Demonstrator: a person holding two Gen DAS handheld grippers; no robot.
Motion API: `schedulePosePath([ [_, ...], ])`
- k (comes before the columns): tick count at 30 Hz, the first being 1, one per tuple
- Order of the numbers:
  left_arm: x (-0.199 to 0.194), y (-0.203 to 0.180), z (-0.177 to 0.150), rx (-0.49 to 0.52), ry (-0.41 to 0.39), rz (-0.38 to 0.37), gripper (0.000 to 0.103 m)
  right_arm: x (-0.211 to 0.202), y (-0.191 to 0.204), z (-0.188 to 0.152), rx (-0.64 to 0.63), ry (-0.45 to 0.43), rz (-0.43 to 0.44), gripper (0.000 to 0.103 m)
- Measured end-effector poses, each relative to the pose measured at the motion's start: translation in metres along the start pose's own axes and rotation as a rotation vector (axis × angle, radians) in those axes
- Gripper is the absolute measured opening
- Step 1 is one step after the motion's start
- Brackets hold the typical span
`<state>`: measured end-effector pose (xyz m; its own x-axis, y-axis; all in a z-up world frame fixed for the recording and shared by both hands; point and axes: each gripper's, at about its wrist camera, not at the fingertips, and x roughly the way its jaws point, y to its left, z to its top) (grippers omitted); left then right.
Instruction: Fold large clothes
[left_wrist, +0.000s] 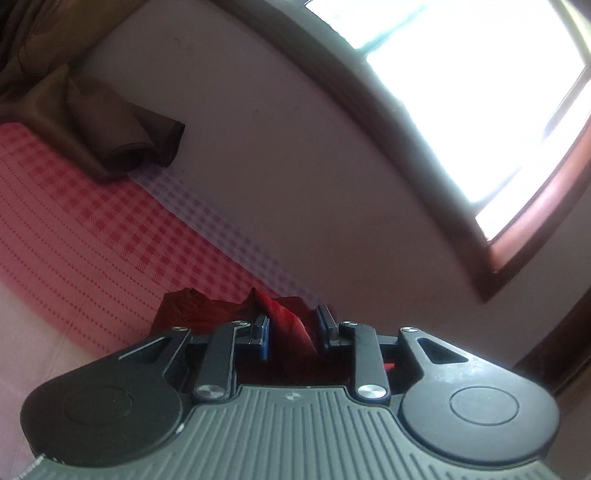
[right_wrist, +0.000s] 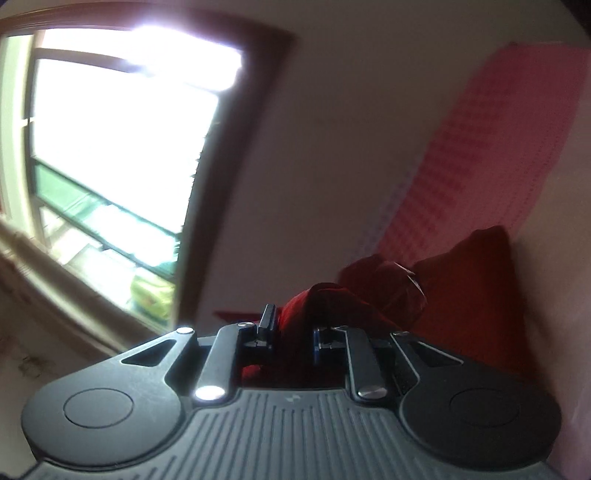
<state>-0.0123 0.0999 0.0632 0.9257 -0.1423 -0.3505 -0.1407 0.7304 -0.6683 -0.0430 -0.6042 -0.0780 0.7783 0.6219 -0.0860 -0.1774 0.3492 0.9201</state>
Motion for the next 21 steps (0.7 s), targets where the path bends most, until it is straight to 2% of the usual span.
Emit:
schedulePosePath([
  [2, 0.016, 0.005, -0.001, 0.013, -0.009, 0.024, 0.036, 0.020, -0.018, 0.006, 0.038, -0.003, -0.032, 0.021],
  [3, 0.020, 0.005, -0.001, 0.022, -0.029, 0.041, 0.053, 0.029, -0.027, 0.008, 0.063, -0.011, -0.050, 0.023],
  [4, 0.020, 0.006, 0.000, 0.033, -0.064, 0.068, 0.087, 0.036, -0.036, 0.010, 0.087, -0.017, -0.060, 0.026],
  [5, 0.016, 0.006, 0.001, 0.038, -0.112, 0.099, 0.102, 0.040, -0.042, 0.012, 0.108, -0.027, -0.066, 0.030],
  [6, 0.008, 0.006, 0.000, 0.040, -0.185, 0.114, 0.102, 0.043, -0.049, 0.012, 0.132, -0.044, -0.075, 0.036],
  [7, 0.004, 0.005, 0.001, 0.055, -0.222, 0.116, 0.103, 0.044, -0.054, 0.013, 0.160, -0.060, -0.068, 0.040],
  [9, 0.002, -0.001, 0.004, 0.107, -0.199, 0.107, 0.102, 0.040, -0.057, 0.014, 0.168, -0.099, -0.018, 0.066],
  [11, 0.000, -0.011, 0.002, 0.164, -0.161, 0.068, 0.100, 0.032, -0.043, 0.014, 0.081, -0.152, -0.014, 0.072],
  [13, 0.002, -0.027, -0.004, 0.250, -0.119, 0.023, 0.094, 0.029, -0.020, 0.014, -0.072, -0.137, -0.021, 0.072],
  [14, 0.005, -0.036, -0.008, 0.295, -0.098, 0.009, 0.092, 0.033, -0.006, 0.011, -0.170, -0.090, -0.027, 0.070],
  [16, 0.018, -0.053, -0.017, 0.361, -0.051, -0.008, 0.076, 0.051, 0.025, -0.001, -0.395, 0.012, -0.098, 0.053],
  [17, 0.028, -0.061, -0.020, 0.384, -0.020, -0.016, 0.073, 0.062, 0.036, -0.010, -0.485, 0.062, -0.128, 0.034],
  [18, 0.039, -0.068, -0.022, 0.412, 0.015, -0.023, 0.072, 0.076, 0.045, -0.018, -0.563, 0.120, -0.160, 0.023],
  [21, 0.077, -0.082, -0.028, 0.531, 0.056, 0.015, 0.070, 0.115, 0.058, -0.038, -0.747, 0.211, -0.256, 0.018],
])
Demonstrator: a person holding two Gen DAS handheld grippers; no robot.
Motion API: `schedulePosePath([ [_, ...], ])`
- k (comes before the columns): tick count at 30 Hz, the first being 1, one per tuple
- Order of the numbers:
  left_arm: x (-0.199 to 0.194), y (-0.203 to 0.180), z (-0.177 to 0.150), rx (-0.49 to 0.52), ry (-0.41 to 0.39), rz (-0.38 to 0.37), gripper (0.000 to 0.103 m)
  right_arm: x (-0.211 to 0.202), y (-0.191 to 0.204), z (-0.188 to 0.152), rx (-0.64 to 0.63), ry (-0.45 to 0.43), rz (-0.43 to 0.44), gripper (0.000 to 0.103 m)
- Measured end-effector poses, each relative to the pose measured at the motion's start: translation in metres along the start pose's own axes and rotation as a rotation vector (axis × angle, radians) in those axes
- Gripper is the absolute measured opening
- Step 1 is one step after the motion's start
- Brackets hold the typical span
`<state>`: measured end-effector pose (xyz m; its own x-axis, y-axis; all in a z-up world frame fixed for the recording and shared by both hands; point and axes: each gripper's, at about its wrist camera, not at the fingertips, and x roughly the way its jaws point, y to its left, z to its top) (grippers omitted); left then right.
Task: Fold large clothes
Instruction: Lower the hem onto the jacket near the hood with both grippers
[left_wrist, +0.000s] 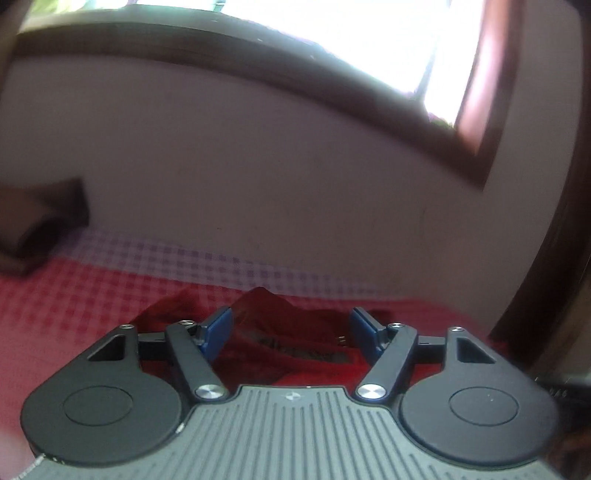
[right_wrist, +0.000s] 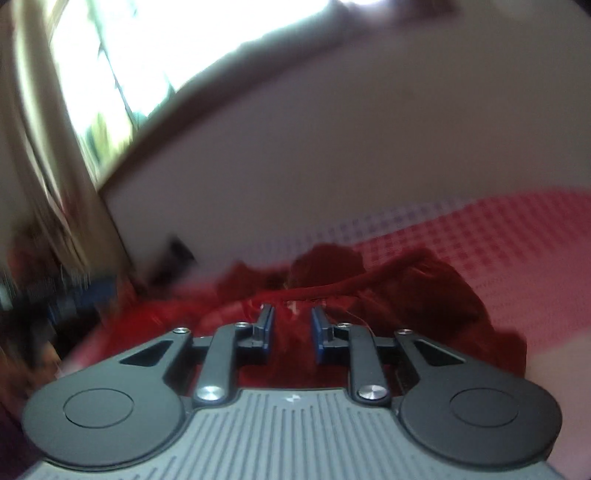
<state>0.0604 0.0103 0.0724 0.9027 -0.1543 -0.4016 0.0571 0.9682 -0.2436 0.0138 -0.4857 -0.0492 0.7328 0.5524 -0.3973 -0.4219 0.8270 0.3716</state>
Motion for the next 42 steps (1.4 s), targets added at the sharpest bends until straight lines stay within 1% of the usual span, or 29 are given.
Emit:
schedulePosePath([
  [1, 0.014, 0.000, 0.001, 0.023, 0.020, 0.014, 0.070, 0.009, 0.006, 0.003, -0.045, 0.020, -0.025, 0.017],
  [2, 0.027, 0.002, 0.001, 0.029, 0.043, 0.037, 0.070, 0.022, 0.011, 0.005, -0.103, 0.039, -0.060, 0.017],
  [3, 0.036, 0.006, -0.002, 0.021, 0.070, 0.060, 0.067, 0.033, 0.015, 0.007, -0.142, 0.051, -0.080, 0.017],
  [6, 0.057, 0.030, -0.017, -0.037, 0.145, 0.140, 0.045, 0.056, 0.017, 0.013, -0.169, 0.090, -0.083, 0.017],
  [9, 0.060, 0.055, -0.038, -0.118, 0.166, 0.131, 0.046, 0.077, 0.010, 0.006, -0.157, 0.126, -0.062, 0.016],
  [12, 0.051, 0.062, -0.050, -0.121, 0.134, 0.141, 0.048, 0.091, 0.001, -0.002, -0.098, 0.135, -0.019, 0.016],
  [16, 0.059, 0.072, -0.049, -0.154, 0.124, 0.151, 0.048, 0.107, -0.006, -0.011, -0.068, 0.133, -0.015, 0.013],
  [19, 0.064, 0.071, -0.052, -0.162, 0.115, 0.155, 0.048, 0.115, -0.011, -0.013, -0.053, 0.135, -0.017, 0.013],
  [24, 0.068, 0.075, -0.054, -0.181, 0.124, 0.142, 0.049, 0.124, -0.019, -0.022, -0.028, 0.124, -0.014, 0.012],
  [27, 0.071, 0.074, -0.055, -0.167, 0.132, 0.153, 0.049, 0.127, -0.020, -0.026, -0.020, 0.123, -0.019, 0.012],
  [31, 0.073, 0.073, -0.057, -0.152, 0.141, 0.165, 0.048, 0.132, -0.016, -0.030, -0.052, 0.123, -0.055, 0.011],
  [37, 0.076, 0.065, -0.059, -0.094, 0.160, 0.208, 0.048, 0.136, -0.005, -0.034, -0.133, 0.126, -0.120, 0.011],
  [42, 0.079, 0.056, -0.060, -0.030, 0.173, 0.253, 0.048, 0.137, -0.002, -0.035, -0.166, 0.127, -0.144, 0.011],
])
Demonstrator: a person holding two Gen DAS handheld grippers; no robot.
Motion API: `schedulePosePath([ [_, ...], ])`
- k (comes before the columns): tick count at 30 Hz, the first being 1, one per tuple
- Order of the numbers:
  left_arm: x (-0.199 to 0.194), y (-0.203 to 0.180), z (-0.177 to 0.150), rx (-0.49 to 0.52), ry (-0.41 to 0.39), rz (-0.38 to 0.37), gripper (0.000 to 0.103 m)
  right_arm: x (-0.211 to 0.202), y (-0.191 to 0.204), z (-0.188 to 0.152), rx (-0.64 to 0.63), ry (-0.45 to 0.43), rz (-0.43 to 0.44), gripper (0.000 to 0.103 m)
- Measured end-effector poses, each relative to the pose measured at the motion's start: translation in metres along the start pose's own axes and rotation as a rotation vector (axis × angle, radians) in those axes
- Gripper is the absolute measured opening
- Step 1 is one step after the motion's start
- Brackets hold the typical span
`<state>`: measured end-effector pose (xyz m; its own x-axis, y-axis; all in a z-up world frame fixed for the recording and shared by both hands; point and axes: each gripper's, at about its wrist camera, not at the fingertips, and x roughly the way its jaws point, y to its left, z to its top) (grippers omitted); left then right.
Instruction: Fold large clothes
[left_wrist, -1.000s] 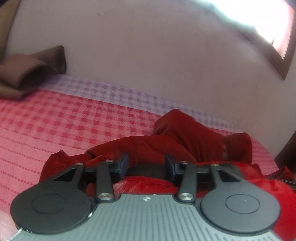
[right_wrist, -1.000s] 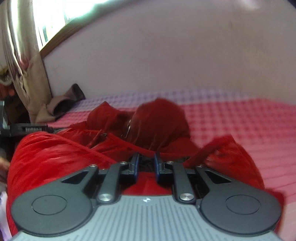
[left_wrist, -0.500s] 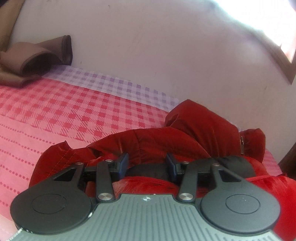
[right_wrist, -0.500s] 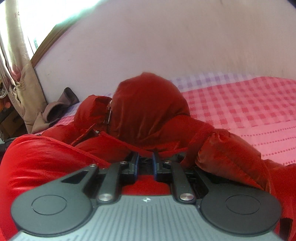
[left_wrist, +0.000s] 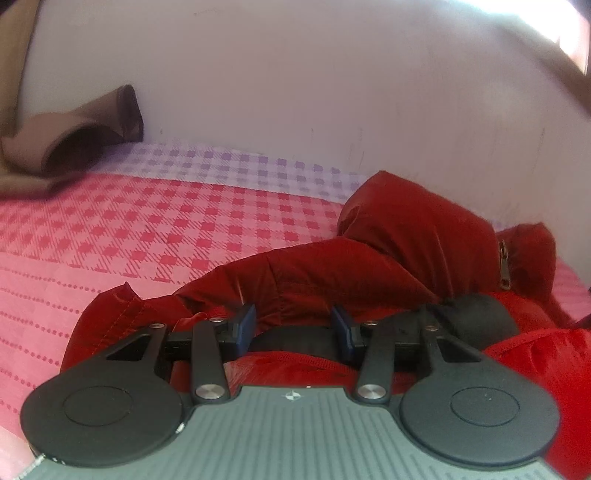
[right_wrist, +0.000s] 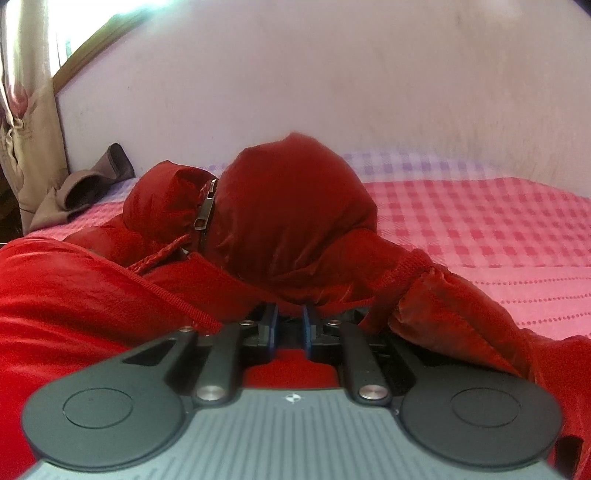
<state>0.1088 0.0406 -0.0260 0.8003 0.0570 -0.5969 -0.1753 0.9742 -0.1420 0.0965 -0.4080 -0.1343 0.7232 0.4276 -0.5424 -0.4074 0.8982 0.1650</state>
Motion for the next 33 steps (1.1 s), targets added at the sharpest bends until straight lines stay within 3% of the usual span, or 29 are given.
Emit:
schedulePosePath([
  [21, 0.003, -0.016, -0.005, 0.114, -0.003, 0.091, 0.049, -0.006, 0.028, -0.006, -0.207, -0.020, -0.166, 0.011],
  [31, 0.002, -0.017, -0.006, 0.135, -0.007, 0.093, 0.049, -0.021, 0.010, 0.002, -0.094, -0.040, -0.064, 0.014],
  [33, 0.002, -0.016, -0.006, 0.136, -0.007, 0.092, 0.049, -0.031, 0.011, 0.005, -0.085, -0.071, -0.062, 0.023],
])
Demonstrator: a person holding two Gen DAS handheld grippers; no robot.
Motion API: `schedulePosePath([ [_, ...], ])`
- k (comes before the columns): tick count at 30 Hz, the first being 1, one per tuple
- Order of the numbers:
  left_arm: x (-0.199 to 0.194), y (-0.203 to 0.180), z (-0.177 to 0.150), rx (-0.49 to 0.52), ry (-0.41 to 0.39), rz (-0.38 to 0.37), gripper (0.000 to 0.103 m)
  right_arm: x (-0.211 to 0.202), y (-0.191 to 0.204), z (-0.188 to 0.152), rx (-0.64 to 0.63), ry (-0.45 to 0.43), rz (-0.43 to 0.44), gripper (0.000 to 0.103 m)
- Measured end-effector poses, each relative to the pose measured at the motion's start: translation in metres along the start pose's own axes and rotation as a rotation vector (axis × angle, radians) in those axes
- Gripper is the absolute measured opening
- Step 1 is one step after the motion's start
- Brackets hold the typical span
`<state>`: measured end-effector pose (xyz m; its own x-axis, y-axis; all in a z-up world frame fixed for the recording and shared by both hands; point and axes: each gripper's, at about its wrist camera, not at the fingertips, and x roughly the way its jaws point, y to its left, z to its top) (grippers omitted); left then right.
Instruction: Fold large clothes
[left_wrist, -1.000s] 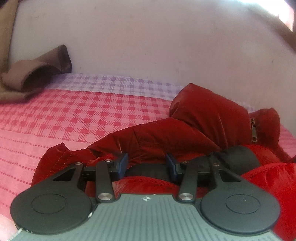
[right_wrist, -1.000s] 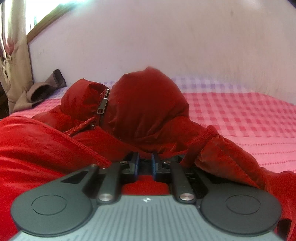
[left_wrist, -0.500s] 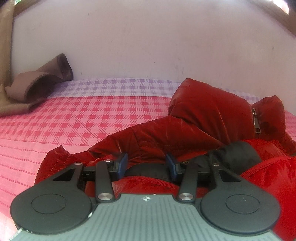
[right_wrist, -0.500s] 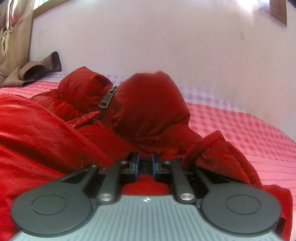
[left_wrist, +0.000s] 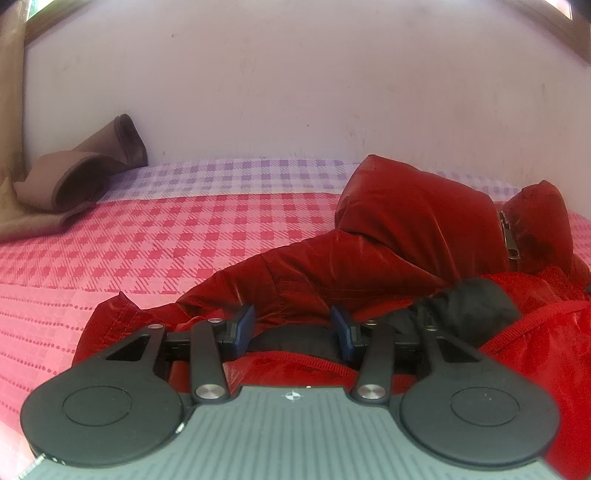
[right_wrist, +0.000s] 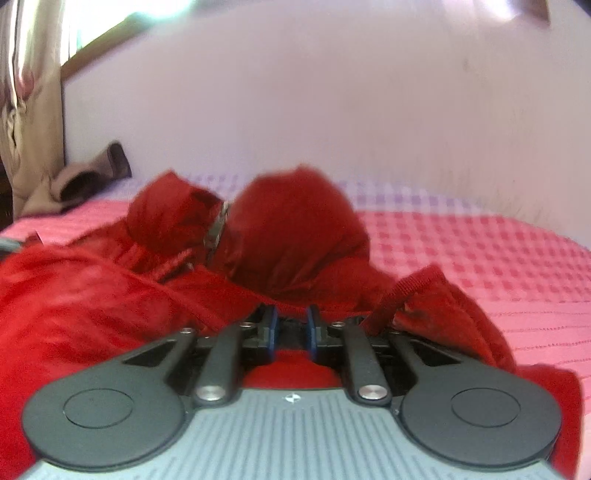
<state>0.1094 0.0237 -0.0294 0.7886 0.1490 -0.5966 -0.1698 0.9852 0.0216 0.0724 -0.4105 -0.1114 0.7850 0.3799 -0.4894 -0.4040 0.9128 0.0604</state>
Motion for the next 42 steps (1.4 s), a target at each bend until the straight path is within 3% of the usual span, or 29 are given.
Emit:
schedulePosePath([
  [3, 0.000, 0.000, 0.000, 0.003, -0.001, 0.000, 0.049, -0.027, 0.013, 0.013, -0.030, -0.093, 0.020, 0.028],
  [6, 0.000, 0.000, 0.000, 0.007, -0.003, 0.000, 0.049, -0.045, 0.037, 0.029, -0.081, -0.145, 0.118, 0.029],
  [9, 0.000, 0.000, -0.001, 0.009, -0.004, 0.000, 0.049, -0.045, 0.071, 0.035, -0.190, -0.123, 0.193, 0.029],
  [14, 0.000, 0.000, -0.001, 0.008, -0.005, -0.002, 0.049, -0.017, 0.097, 0.026, -0.298, -0.033, 0.187, 0.029],
  [19, -0.001, 0.000, -0.001, 0.007, -0.007, -0.006, 0.049, 0.002, 0.077, 0.018, -0.164, 0.036, 0.245, 0.030],
  [27, -0.002, -0.003, -0.001, 0.015, -0.014, 0.008, 0.049, 0.027, 0.076, 0.002, -0.128, 0.037, 0.224, 0.029],
  [33, -0.001, -0.004, -0.001, 0.023, -0.011, 0.008, 0.049, 0.007, 0.054, 0.017, -0.017, 0.048, 0.283, 0.033],
  [37, -0.002, 0.000, -0.002, 0.024, -0.012, -0.001, 0.049, -0.043, 0.022, 0.031, -0.032, -0.057, 0.189, 0.035],
  [40, -0.002, 0.000, -0.002, 0.024, -0.013, -0.002, 0.049, -0.048, -0.015, 0.031, -0.034, -0.027, 0.079, 0.035],
  [42, -0.002, 0.000, -0.002, 0.024, -0.013, -0.004, 0.049, -0.041, -0.041, 0.023, 0.033, 0.028, 0.051, 0.031],
])
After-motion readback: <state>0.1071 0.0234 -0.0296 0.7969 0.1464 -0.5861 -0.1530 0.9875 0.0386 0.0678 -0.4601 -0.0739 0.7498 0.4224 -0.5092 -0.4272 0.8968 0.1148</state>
